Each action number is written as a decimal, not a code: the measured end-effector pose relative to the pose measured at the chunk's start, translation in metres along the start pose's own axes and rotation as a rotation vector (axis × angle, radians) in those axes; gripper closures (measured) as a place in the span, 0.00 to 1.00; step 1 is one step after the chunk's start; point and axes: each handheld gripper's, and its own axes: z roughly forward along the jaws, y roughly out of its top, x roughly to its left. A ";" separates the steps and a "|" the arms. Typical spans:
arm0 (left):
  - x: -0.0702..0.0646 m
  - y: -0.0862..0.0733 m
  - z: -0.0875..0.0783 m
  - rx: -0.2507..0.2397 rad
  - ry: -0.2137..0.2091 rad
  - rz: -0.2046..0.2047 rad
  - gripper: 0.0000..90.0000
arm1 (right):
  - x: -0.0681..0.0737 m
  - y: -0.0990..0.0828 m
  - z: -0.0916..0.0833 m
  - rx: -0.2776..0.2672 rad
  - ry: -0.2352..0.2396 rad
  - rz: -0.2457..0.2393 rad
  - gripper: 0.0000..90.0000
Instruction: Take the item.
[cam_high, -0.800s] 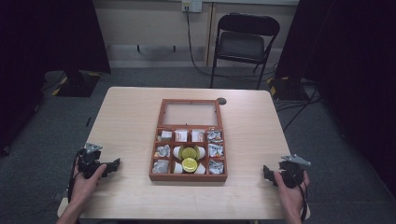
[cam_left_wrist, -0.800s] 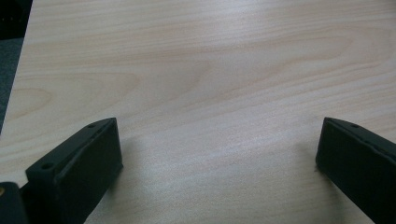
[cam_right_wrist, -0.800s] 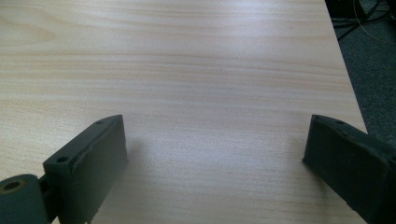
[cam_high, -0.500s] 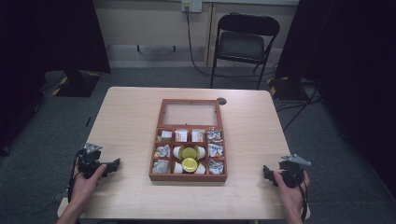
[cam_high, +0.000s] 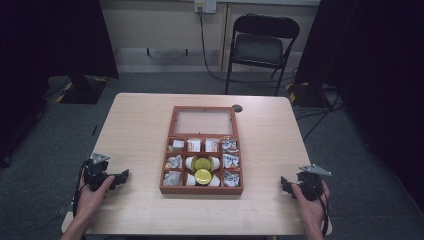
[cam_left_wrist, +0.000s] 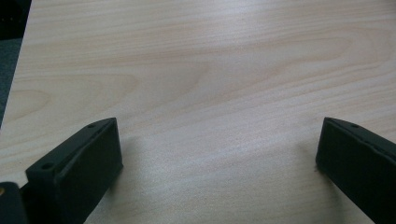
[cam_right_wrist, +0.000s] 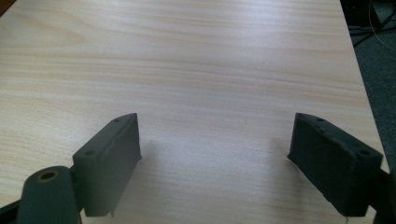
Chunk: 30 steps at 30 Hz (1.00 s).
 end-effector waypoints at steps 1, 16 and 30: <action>0.000 0.000 0.000 -0.001 0.000 -0.001 0.00 | 0.000 0.000 0.000 -0.003 0.000 0.004 0.18; 0.000 0.000 0.000 0.000 0.001 0.000 0.00 | 0.005 0.005 -0.006 -0.027 0.072 0.021 0.29; 0.000 0.000 0.000 0.000 0.000 0.000 0.00 | 0.010 0.012 -0.014 -0.070 0.135 0.012 0.38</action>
